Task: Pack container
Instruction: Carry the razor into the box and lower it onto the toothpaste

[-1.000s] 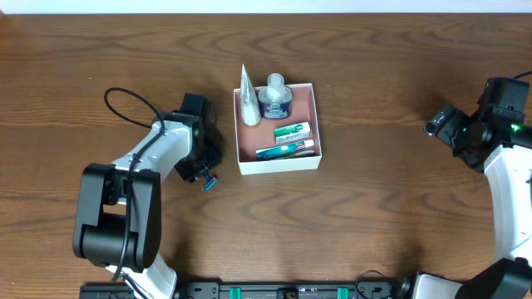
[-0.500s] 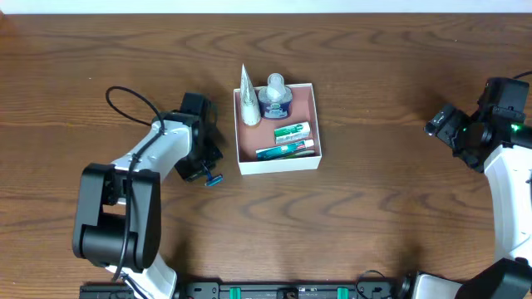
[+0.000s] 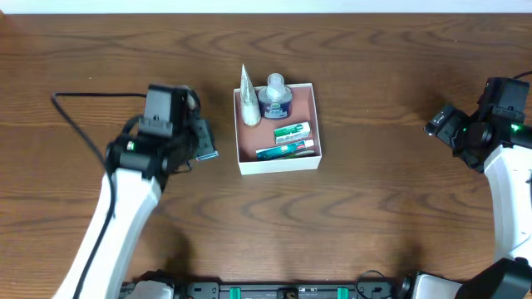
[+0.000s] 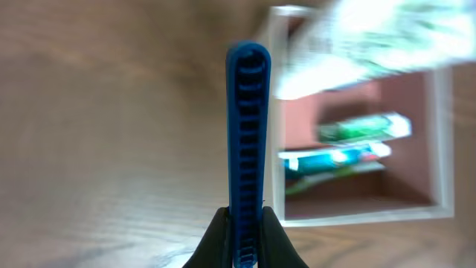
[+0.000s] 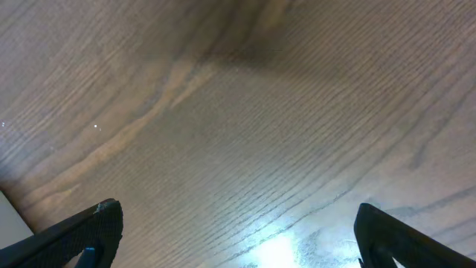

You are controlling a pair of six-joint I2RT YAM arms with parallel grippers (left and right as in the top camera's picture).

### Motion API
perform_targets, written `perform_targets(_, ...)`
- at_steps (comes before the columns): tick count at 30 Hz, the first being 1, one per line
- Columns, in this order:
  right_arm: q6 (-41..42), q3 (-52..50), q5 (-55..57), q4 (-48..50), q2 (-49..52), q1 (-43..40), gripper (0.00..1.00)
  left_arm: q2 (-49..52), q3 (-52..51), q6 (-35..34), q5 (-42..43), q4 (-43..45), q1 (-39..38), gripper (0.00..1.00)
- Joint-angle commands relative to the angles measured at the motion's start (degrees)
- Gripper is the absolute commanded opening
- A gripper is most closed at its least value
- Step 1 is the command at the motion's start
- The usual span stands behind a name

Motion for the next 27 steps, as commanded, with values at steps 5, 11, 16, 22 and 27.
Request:
perform_targets(5, 0.6, 0.7, 0.6, -0.1, -0.5, -0.3, 0.99, 0.3, 0.4, 14.4, 0.8, 5.5, -14.6, 0.06)
perform_targets(11, 0.6, 0.7, 0.6, -0.1, -0.5, -0.3, 0.99, 5.2, 0.4, 21.5, -1.4, 14.6, -22.8, 0.06)
perform_targets(16, 0.6, 0.7, 0.6, -0.1, -0.5, -0.3, 0.99, 10.0, 0.4, 28.3, -6.0, 20.3, -25.5, 0.06)
perform_targets(22, 0.6, 0.7, 0.6, -0.1, -0.5, -0.3, 0.99, 15.3, 0.4, 33.7, -7.4, 22.5, -25.5, 0.11)
perform_targets(27, 0.6, 0.7, 0.6, -0.1, -0.5, -0.3, 0.99, 16.5, 0.4, 33.9, -11.2, 24.1, -25.5, 0.88)
